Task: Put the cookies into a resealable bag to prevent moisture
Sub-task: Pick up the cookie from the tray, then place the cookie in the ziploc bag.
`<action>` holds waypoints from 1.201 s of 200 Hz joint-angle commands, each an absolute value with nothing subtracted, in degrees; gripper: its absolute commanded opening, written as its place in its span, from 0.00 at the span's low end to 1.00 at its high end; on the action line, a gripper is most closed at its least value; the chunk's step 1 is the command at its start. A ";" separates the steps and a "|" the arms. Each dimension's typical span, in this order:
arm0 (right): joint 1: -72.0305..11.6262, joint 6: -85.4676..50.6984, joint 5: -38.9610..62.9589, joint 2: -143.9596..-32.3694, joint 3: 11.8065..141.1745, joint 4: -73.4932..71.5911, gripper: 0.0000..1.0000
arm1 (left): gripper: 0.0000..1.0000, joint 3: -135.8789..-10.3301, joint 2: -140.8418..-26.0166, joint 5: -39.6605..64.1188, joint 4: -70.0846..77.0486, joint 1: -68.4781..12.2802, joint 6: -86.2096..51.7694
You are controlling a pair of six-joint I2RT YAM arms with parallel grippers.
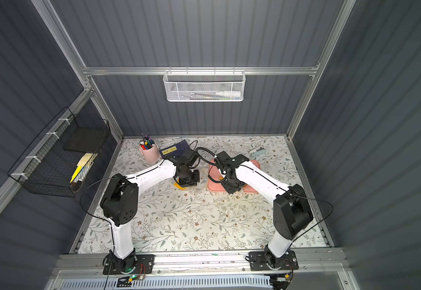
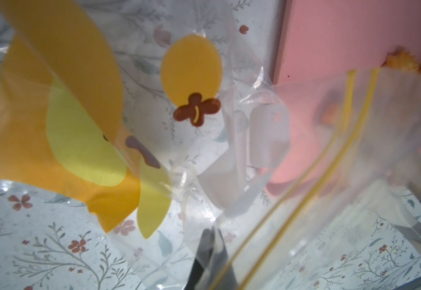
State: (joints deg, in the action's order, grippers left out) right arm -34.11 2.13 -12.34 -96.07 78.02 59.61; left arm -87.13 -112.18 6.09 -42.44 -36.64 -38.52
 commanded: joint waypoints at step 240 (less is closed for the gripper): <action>-31.63 -27.66 13.54 -80.21 65.52 37.73 0.29 | 0.00 -95.00 -117.48 16.30 -41.31 -36.30 -40.58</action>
State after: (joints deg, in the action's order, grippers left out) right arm -31.59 -25.28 13.63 -79.24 65.04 40.27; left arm -93.86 -117.78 15.14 -40.73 -36.64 -40.07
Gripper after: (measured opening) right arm 0.324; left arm 0.045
